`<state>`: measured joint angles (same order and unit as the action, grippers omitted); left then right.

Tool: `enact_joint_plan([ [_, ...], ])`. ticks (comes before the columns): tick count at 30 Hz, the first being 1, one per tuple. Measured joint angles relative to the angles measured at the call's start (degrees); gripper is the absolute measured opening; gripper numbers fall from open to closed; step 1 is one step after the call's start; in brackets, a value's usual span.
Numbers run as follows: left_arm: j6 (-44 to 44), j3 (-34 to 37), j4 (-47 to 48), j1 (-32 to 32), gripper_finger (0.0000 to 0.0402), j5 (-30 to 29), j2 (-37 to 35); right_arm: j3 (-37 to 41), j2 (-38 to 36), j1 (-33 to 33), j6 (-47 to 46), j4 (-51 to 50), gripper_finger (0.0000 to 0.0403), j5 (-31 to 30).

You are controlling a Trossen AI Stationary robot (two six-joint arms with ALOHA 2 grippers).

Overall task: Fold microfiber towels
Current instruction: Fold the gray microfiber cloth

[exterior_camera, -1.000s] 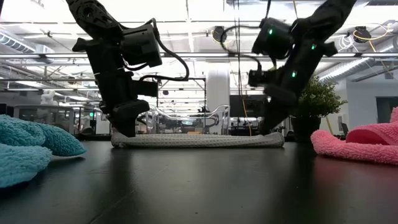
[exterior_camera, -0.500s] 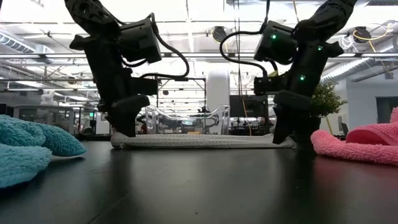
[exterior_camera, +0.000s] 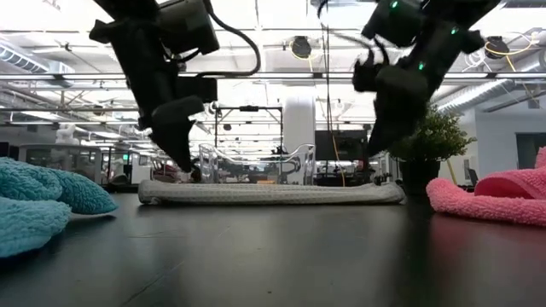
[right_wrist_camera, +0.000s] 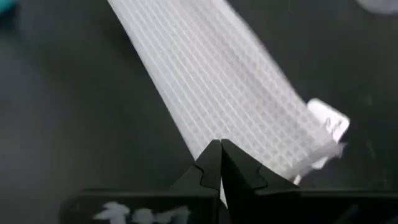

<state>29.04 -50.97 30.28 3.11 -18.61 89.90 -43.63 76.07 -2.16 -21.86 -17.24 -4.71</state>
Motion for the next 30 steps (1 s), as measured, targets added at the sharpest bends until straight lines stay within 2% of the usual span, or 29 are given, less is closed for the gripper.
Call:
enact_joint_plan([
  [8,1.13,-0.08,0.41,-0.04,0.0075,-0.46,0.14,-0.01,-3.44,-1.37,-5.65,-8.67,0.0080,0.09],
  [17,3.23,1.12,0.05,-0.04,0.0085,-0.63,0.12,3.04,2.12,-4.04,-11.96,-5.50,0.0161,0.29],
  [22,3.02,1.14,-0.12,-0.09,0.0085,-0.95,0.10,3.75,5.82,-6.50,-11.71,-0.85,0.0178,0.49],
  [30,3.69,1.14,0.07,-0.09,0.0086,-0.98,0.05,3.95,11.56,-8.06,-9.88,2.73,0.0180,3.64],
])
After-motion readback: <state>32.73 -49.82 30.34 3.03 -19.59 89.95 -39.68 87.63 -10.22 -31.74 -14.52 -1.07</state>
